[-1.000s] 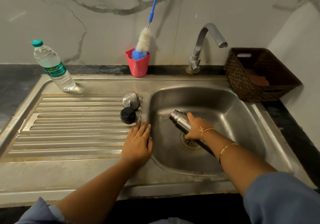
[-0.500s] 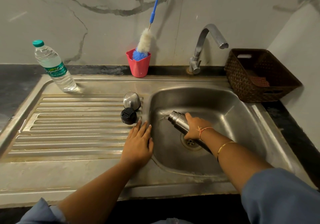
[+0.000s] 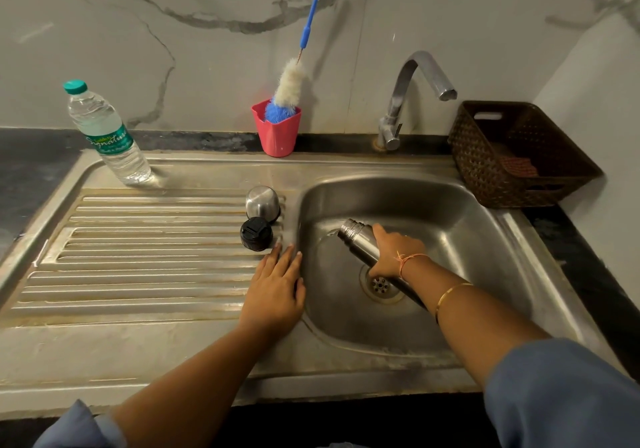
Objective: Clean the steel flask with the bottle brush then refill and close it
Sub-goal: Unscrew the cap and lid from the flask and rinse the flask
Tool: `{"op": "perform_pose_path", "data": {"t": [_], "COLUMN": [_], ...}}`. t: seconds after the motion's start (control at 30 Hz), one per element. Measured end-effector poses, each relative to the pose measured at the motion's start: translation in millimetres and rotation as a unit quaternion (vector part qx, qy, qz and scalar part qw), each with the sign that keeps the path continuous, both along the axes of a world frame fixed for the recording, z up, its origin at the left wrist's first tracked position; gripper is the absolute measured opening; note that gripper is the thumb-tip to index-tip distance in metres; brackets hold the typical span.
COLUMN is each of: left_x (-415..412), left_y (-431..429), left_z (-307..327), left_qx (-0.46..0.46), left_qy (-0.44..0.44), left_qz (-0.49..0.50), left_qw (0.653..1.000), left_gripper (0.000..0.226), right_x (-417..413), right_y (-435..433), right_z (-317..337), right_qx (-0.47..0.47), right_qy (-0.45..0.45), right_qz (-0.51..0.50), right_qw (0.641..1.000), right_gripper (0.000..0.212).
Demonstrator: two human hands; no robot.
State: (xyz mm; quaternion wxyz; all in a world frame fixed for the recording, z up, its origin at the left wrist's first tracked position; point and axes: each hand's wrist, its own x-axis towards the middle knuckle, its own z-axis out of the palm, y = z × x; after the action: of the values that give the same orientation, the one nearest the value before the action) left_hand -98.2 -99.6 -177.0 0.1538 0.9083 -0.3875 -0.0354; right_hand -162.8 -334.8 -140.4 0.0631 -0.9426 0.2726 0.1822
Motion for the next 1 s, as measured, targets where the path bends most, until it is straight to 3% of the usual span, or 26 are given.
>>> {"op": "perform_pose_path", "data": {"t": [0.67, 1.0], "left_x": [0.4, -1.1], "left_y": [-1.3, -1.9], "left_z": [-0.6, 1.1], "left_qx": [0.016, 0.02], "left_qy": [-0.001, 0.005], "left_qz": [0.002, 0.009], "left_qw": [1.0, 1.0], "left_gripper": [0.075, 0.068], "right_x": [2.5, 5.2], "right_y": [-5.8, -6.8], "right_z": [0.4, -1.7], "right_qx": [-0.02, -0.033], "right_qy": [0.002, 0.003], "right_qz": [0.01, 0.017], "right_qw": [1.0, 0.999], "right_gripper": [0.089, 0.078]}}
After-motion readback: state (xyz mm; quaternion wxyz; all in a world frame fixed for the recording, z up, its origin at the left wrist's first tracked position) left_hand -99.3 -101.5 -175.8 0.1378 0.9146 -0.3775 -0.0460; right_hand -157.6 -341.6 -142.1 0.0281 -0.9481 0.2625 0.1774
